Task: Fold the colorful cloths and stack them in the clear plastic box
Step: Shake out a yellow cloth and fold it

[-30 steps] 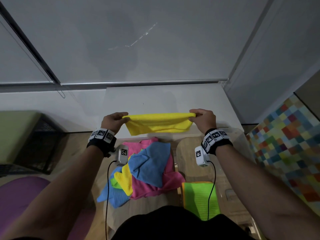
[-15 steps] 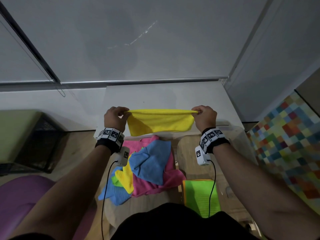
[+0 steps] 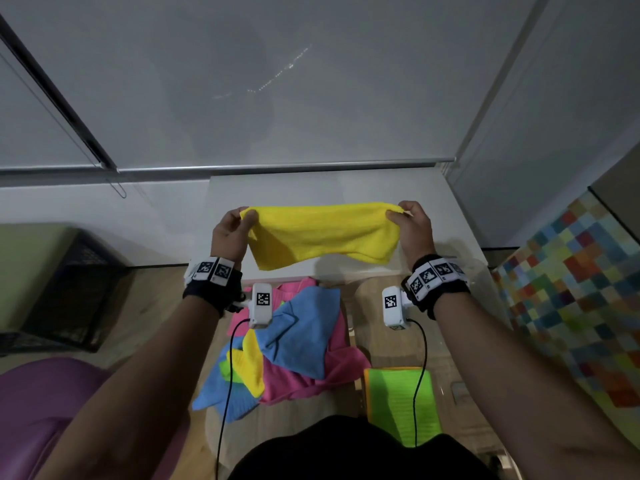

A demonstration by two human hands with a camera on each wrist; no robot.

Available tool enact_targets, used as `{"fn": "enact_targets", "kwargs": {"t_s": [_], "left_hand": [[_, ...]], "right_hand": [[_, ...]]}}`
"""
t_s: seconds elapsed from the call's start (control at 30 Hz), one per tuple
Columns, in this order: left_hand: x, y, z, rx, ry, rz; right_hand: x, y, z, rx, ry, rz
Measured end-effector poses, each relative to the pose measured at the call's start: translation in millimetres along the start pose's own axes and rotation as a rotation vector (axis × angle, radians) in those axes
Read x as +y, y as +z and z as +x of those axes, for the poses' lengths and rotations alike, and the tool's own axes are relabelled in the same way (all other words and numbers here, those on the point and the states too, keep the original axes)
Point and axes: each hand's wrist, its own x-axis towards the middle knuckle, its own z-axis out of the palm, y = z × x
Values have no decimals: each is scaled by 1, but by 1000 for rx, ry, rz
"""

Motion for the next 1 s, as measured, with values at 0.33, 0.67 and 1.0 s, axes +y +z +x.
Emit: {"fn": "enact_targets", "kwargs": {"t_s": [0.33, 0.67, 1.0], "left_hand": [[-17, 7, -10, 159, -72, 406], [-32, -9, -18, -117, -433, 97], [-32, -8, -20, 62, -240, 405]], "right_hand": [[26, 10, -10, 8, 5, -221], [22, 4, -4, -20, 31, -448], [31, 4, -17, 87, -34, -392]]}}
